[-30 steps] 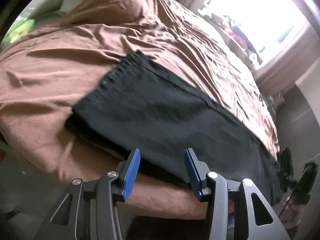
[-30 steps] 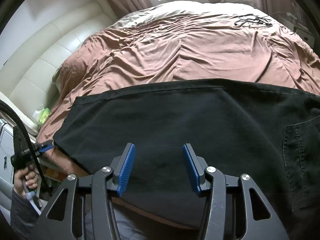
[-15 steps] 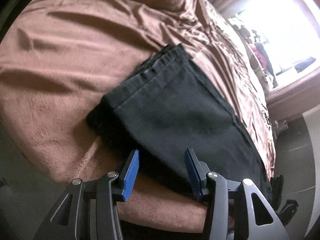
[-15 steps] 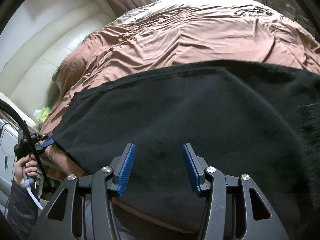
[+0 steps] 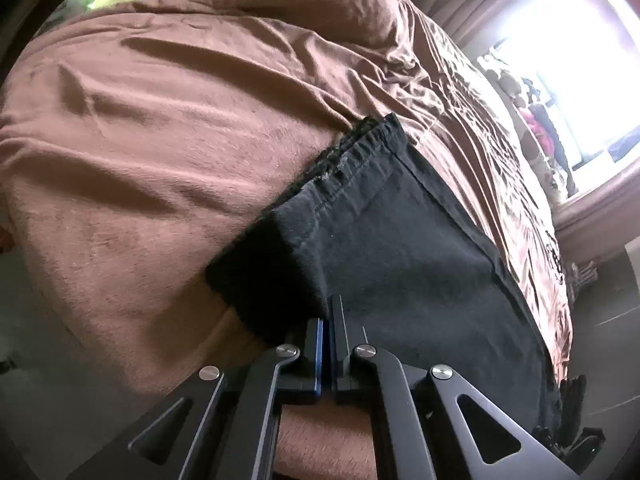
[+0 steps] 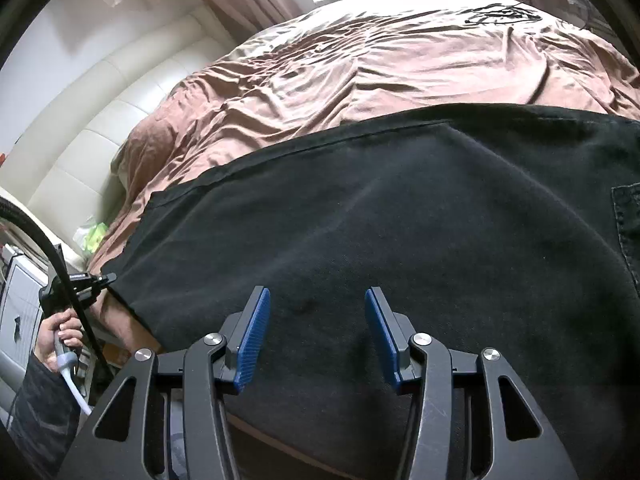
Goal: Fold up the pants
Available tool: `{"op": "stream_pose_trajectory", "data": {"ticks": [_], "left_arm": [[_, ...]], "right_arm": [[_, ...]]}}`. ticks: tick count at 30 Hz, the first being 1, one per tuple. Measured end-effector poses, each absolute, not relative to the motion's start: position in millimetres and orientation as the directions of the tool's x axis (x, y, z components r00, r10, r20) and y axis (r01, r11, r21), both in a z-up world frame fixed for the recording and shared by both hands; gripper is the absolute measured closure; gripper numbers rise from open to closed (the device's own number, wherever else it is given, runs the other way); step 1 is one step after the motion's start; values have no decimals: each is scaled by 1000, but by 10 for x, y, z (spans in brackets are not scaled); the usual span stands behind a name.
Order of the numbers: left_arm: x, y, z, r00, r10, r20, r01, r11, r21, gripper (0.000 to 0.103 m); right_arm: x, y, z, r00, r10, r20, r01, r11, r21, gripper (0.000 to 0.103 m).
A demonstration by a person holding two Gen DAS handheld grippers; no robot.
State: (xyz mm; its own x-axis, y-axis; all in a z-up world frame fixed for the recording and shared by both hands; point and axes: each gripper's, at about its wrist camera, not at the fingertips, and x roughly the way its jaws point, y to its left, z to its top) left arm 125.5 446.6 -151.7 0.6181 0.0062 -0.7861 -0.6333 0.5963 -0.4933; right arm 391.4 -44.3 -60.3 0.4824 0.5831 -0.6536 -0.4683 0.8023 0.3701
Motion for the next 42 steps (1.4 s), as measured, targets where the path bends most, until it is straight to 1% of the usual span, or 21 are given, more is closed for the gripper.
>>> {"op": "stream_pose_trajectory", "data": {"ticks": [8,11,13,14,15,16,17,18,24,29,35,37,38,39,40,41,42], "left_arm": [[1122,4523,-1581,634,0,-773,-633,575,-519,101],[1136,4493,-1576,620,-18,-784,-632,580,-513,100],[1095,4508,-1570,626,-38,-779,-629,565,-533,98],[1061,4515,-1557,640,-44,-767,-621,558,-551,89],[1025,4524,-1546,656,-49,-753,-611,551,-568,73],[989,4532,-1543,670,-58,-740,-601,543,-587,64],[966,4542,-1554,681,-73,-728,-590,534,-606,53],[959,4542,-1565,685,-84,-724,-585,528,-615,51],[1028,4569,-1685,693,-122,-710,-580,490,-651,51],[1190,4667,-1754,722,-118,-681,-570,457,-683,51],[1258,4685,-1726,747,-63,-662,-556,487,-673,53],[1286,4601,-1739,732,-41,-681,-568,516,-641,53],[1333,4536,-1722,711,-27,-703,-575,552,-603,54],[1379,4471,-1689,693,-8,-721,-579,590,-562,56],[1412,4438,-1664,680,0,-733,-582,608,-539,63],[1419,4449,-1679,674,-2,-739,-588,605,-537,86],[1415,4484,-1694,667,-1,-745,-601,590,-539,96]], "right_arm": [[3895,-505,-622,482,596,-642,-472,794,383,56],[3900,-502,-626,485,592,-644,-472,797,377,56],[3899,-503,-629,486,589,-645,-472,799,373,56],[3897,-498,-626,488,588,-645,-472,799,372,56],[3896,-498,-626,488,588,-645,-471,800,372,56],[3894,-496,-623,490,587,-645,-470,801,372,56],[3892,-496,-622,490,587,-644,-469,801,372,56],[3892,-496,-622,491,587,-644,-469,801,373,56],[3877,-497,-618,495,585,-643,-469,803,369,56],[3870,-499,-618,497,581,-644,-467,805,366,56],[3875,-513,-612,510,568,-647,-460,815,353,56],[3874,-482,-632,510,549,-662,-454,825,336,56],[3880,-452,-647,507,537,-674,-453,832,322,57],[3878,-406,-660,503,521,-689,-455,838,301,66],[3868,-338,-674,498,504,-705,-466,842,273,70],[3862,-284,-659,499,495,-712,-474,843,254,70],[3845,-241,-645,501,493,-711,-483,841,243,70]]}}
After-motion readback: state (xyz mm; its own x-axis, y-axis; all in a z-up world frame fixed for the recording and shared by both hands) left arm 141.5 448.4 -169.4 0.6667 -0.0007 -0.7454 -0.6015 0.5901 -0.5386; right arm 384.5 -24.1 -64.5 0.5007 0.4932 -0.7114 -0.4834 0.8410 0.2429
